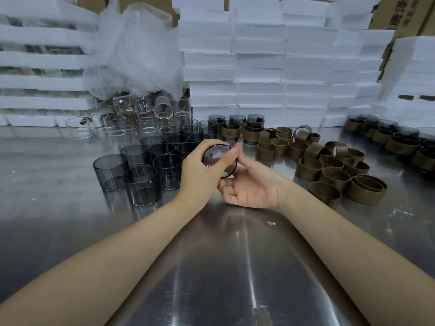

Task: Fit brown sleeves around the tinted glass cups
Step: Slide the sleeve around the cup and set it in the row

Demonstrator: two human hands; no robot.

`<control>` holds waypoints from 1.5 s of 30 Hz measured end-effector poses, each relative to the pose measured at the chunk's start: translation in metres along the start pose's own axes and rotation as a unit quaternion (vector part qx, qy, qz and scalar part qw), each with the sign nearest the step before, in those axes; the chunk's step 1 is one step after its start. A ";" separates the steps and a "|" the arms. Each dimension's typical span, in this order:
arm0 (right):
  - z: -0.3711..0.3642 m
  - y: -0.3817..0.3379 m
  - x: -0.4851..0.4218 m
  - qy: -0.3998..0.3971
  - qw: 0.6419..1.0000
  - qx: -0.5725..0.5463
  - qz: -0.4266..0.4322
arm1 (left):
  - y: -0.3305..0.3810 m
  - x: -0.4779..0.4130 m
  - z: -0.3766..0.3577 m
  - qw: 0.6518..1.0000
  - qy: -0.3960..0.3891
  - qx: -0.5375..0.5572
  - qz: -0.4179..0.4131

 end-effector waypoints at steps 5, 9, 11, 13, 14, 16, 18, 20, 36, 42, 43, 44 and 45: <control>-0.004 0.000 0.000 -0.007 0.999 0.045 0.008 | -0.004 -0.001 0.004 0.999 0.036 -0.003 0.017; -0.011 -0.001 0.000 -0.004 0.993 0.109 0.041 | -0.013 -0.002 0.008 0.997 0.060 0.010 0.046; -0.012 -0.003 0.000 0.013 0.989 0.131 0.066 | -0.017 -0.003 0.011 0.995 0.075 0.019 0.061; -0.009 -0.005 -0.002 0.044 0.985 0.142 0.089 | -0.022 -0.003 0.013 0.992 0.090 0.039 0.081; -0.008 -0.006 -0.002 0.054 0.984 0.141 0.098 | -0.024 -0.003 0.014 0.990 0.099 0.052 0.091; -0.001 -0.010 -0.003 0.080 0.981 0.124 0.127 | -0.023 -0.003 0.015 0.989 0.104 0.062 0.083; 0.014 -0.019 -0.001 0.152 0.961 0.154 0.173 | -0.014 -0.004 0.016 0.996 0.078 0.035 0.022; 0.029 -0.031 0.007 0.261 0.900 0.273 0.219 | -0.002 -0.003 0.010 0.997 0.004 -0.045 -0.058; -0.015 -0.034 0.016 0.328 0.571 0.697 0.285 | -0.043 -0.002 -0.001 0.984 -0.071 -0.041 0.160; -0.008 -0.035 0.016 0.282 0.736 0.553 0.270 | -0.054 0.000 0.000 0.935 -0.006 0.189 0.301; -0.006 -0.035 0.015 0.271 0.765 0.516 0.274 | -0.054 0.002 -0.003 0.925 -0.014 0.210 0.316; -0.003 -0.035 0.015 0.260 0.789 0.479 0.282 | -0.055 0.002 -0.006 0.919 -0.026 0.223 0.324; -0.001 -0.034 0.015 0.252 0.805 0.451 0.292 | -0.055 0.002 -0.008 0.916 -0.036 0.232 0.325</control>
Point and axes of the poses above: each hand's wrist, its own x-axis away from the middle knuckle, its own z-axis out of the back of the hand, y = z × x, the point moved 7 cm from there along -x, towards the middle knuckle, and after that the axes turned 8 degrees about x, right-handed, at the moved point
